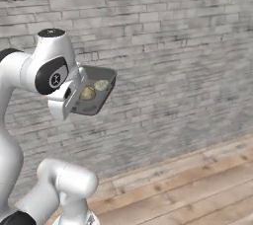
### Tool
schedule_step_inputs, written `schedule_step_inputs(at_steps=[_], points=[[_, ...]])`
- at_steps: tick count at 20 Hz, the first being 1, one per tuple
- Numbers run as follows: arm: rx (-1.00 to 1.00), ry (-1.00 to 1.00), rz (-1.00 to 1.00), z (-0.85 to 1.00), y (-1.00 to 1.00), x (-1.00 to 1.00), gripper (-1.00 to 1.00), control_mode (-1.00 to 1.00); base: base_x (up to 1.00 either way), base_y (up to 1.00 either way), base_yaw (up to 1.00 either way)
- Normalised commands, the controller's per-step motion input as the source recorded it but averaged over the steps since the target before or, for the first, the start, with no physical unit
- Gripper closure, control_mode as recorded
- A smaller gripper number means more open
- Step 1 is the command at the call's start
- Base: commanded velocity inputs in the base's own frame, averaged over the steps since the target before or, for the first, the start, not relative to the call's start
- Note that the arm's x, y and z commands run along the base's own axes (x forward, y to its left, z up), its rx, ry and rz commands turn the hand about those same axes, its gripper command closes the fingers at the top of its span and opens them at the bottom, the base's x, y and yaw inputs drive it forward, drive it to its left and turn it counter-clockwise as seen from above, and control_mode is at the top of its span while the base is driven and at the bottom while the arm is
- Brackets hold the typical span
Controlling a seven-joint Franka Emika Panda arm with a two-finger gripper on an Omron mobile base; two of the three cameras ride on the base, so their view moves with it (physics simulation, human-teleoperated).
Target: Place two dumplings into each of the tupperware containers and then place the containers in the fridge.
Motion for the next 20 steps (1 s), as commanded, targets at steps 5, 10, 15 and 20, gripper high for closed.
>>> schedule_step_inputs(at_steps=[5, 10, 15, 20], points=[[0.0, 0.0, 0.0, 0.0, 0.0, 0.0, 1.0, 1.0, -0.05, 0.28, 0.99], [0.0, 0.0, 0.0, 0.0, 0.0, 0.0, 1.0, 1.0, -0.07, 0.24, 1.0], [0.0, 0.0, 0.0, 0.0, 0.0, 0.0, 1.0, 1.0, -0.21, 0.34, 1.0], [0.0, 0.0, 0.0, 0.0, 0.0, 0.0, 1.0, 1.0, -0.13, 0.31, 0.99]])
